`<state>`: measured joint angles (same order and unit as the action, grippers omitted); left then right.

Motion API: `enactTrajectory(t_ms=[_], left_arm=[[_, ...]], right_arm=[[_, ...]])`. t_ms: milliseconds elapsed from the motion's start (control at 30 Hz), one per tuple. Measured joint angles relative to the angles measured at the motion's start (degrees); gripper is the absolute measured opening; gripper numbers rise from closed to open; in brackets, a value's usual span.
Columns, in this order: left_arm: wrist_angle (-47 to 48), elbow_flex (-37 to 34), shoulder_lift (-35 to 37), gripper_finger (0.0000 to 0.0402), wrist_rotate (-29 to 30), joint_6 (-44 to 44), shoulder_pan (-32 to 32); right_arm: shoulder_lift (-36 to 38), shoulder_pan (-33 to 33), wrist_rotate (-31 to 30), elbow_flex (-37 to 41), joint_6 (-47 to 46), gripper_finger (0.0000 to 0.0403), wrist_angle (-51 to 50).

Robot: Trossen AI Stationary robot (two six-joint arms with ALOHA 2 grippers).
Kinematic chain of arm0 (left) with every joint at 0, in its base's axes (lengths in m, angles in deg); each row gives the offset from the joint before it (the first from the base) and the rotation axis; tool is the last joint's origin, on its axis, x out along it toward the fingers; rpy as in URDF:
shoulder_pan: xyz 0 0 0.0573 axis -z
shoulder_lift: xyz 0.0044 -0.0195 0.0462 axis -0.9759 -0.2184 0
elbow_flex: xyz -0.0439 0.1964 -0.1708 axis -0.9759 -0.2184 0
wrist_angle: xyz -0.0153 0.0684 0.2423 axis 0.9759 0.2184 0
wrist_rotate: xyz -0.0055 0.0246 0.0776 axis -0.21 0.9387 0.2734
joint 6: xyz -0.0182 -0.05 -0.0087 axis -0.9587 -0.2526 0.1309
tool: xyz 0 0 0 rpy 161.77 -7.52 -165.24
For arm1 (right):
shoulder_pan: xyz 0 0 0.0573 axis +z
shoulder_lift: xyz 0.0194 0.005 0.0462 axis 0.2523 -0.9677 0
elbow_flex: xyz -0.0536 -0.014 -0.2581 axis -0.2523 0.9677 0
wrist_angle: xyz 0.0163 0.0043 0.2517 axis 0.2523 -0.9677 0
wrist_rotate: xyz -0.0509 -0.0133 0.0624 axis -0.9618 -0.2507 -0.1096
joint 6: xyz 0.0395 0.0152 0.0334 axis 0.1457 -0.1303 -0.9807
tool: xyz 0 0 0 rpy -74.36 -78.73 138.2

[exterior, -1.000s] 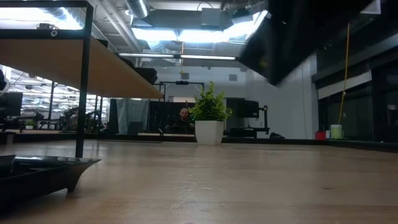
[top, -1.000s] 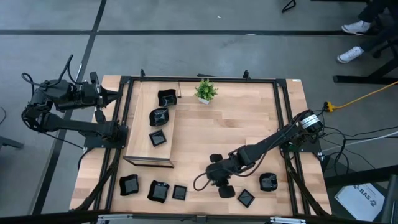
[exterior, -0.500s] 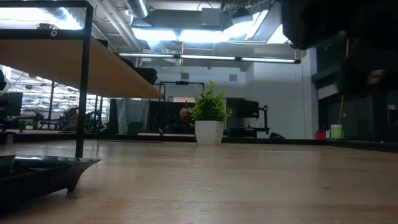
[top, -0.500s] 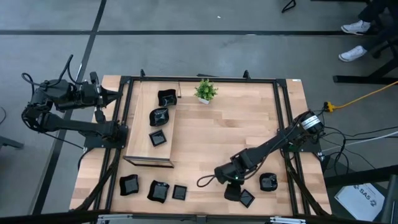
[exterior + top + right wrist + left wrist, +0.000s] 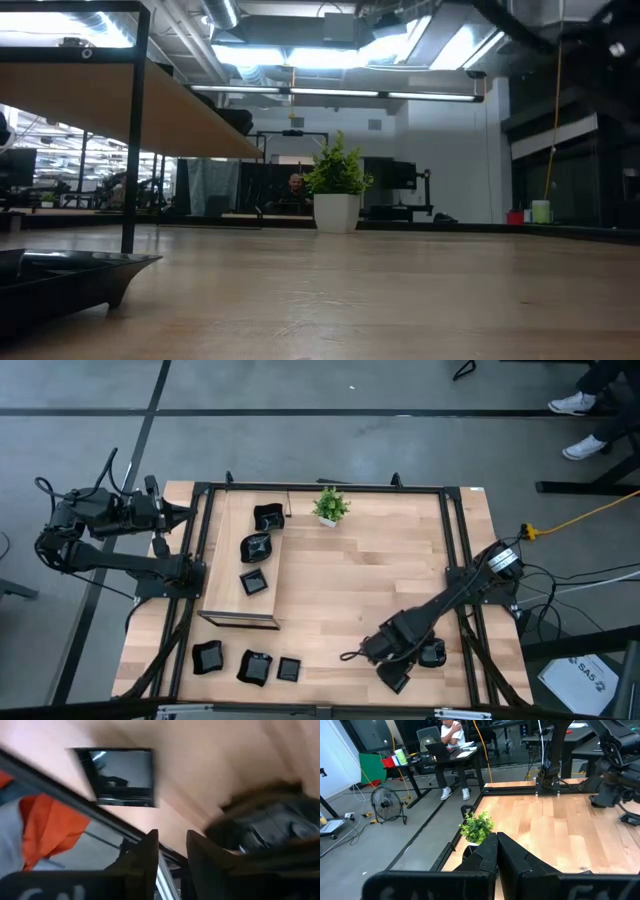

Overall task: Pick & Place Mini shaped plates
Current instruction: Stack the black leaf shape bowl on top of the black leaf shape bowl on the shelf

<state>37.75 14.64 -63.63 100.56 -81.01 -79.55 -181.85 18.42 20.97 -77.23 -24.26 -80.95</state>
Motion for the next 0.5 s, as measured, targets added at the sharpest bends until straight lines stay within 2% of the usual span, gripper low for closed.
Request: enactTrajectory(t_ms=[167,367,500], left_arm=[[0.0,0.0,0.0,0.0004,0.0,0.0,0.0],[0.0,0.0,0.0,0.0004,0.0,0.0,0.0],[0.0,0.0,0.0,0.0004,0.0,0.0,0.0]], right_arm=[[0.0,0.3,-1.7,0.0,-4.7,0.0101,-2.4],[0.0,0.2,-7.5,0.0,-9.5,0.0101,-2.9],[0.0,0.2,-8.8,0.0,-10.3,0.0101,-4.4]])
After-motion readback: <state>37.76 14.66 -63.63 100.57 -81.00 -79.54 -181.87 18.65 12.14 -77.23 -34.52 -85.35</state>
